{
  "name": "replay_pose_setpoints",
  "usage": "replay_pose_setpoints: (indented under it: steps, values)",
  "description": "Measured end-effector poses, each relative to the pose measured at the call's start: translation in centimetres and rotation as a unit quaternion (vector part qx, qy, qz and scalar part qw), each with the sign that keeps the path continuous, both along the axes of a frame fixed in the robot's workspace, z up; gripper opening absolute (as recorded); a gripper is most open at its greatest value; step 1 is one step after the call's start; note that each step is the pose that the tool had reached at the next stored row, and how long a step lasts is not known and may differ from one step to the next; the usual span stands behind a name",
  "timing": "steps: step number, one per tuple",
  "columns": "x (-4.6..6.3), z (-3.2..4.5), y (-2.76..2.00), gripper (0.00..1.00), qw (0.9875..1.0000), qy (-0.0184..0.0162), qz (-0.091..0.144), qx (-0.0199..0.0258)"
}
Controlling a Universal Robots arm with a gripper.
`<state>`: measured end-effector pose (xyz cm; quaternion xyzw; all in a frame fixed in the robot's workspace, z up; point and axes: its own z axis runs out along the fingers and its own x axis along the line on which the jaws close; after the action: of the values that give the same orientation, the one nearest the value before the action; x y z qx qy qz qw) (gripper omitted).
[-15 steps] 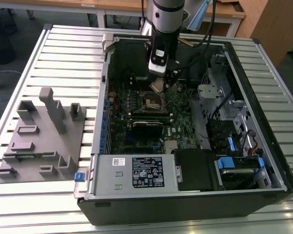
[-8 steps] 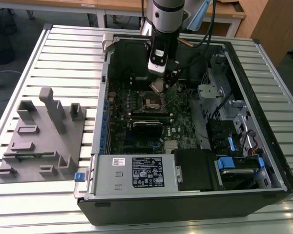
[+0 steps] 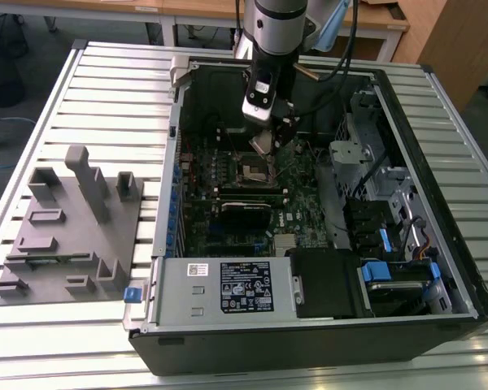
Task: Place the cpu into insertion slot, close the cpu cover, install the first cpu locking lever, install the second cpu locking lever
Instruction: 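Place the cpu into insertion slot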
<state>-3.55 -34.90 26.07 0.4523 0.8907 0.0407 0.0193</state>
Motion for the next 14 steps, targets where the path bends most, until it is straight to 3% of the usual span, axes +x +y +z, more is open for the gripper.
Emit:
replay_pose_setpoints:
  steps: [6,10,14]
  values:
    - [0.00,0.00,0.00,0.54,1.0000,-0.0001,-0.001,0.0000]
    - [0.00,-0.03,0.00,0.54,0.9994,-0.0001,-0.034,0.0000]
    - [0.00,-0.06,0.00,0.54,0.9976,0.0000,-0.070,0.0000]
